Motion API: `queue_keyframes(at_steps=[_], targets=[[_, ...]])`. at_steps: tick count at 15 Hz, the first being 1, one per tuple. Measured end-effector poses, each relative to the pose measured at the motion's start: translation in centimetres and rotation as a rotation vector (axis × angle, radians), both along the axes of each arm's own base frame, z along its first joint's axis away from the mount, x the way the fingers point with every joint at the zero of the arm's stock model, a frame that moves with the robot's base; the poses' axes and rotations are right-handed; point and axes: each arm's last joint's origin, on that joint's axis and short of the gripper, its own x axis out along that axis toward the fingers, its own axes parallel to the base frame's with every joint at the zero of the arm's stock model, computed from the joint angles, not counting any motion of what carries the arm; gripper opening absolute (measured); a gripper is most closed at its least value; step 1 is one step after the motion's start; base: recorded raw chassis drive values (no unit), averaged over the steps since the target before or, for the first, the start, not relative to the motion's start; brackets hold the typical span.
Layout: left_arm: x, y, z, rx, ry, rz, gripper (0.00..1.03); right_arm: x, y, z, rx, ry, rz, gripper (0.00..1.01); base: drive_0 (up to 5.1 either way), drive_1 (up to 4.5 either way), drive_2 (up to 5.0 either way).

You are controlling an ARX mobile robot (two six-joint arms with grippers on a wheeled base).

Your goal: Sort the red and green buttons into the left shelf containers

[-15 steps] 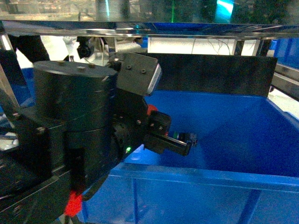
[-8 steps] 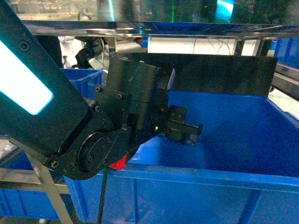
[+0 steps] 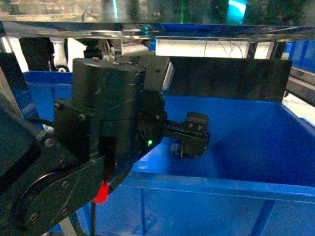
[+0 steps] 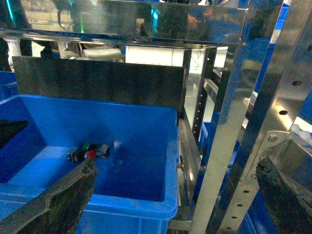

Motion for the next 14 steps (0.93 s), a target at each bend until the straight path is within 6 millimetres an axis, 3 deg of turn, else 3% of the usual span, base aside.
queue_keyframes(at_steps=[1,4,7,9,11,13,14], targets=[[-0.4,0.2,0.1,-0.005,-0.009,0.002,0.98,0.0,0.0,0.0,0.000,0.000,0.000,0.98,0.0,0.00,0.0],[-5.0,3.6,2.2,-0.033,-0.097,0.011,0.98,0.0,0.0,0.0,0.000,0.000,0.000,0.98,0.0,0.00,0.0],[-11.3,8.5,5.4,-0.064,-0.163,0.034,0.98,0.0,0.0,0.0,0.000,0.000,0.000,0.98,0.0,0.00,0.0],[-15.4,11.8,6.4,-0.057,-0.145,0.068,0.98,0.0,0.0,0.0,0.000,0.000,0.000,0.98,0.0,0.00,0.0],[-18.1,14.4,8.6,-0.086,-0.212,0.099,0.98,0.0,0.0,0.0,0.000,0.000,0.000,0.98,0.0,0.00,0.0],[-19.4,14.8,10.5,-0.127,-0.340,0.093,0.98,0.0,0.0,0.0,0.000,0.000,0.000,0.98,0.0,0.00,0.0],[-19.3,14.7,10.3,-0.120,-0.317,0.092,0.98,0.0,0.0,0.0,0.000,0.000,0.001,0.98,0.0,0.00,0.0]])
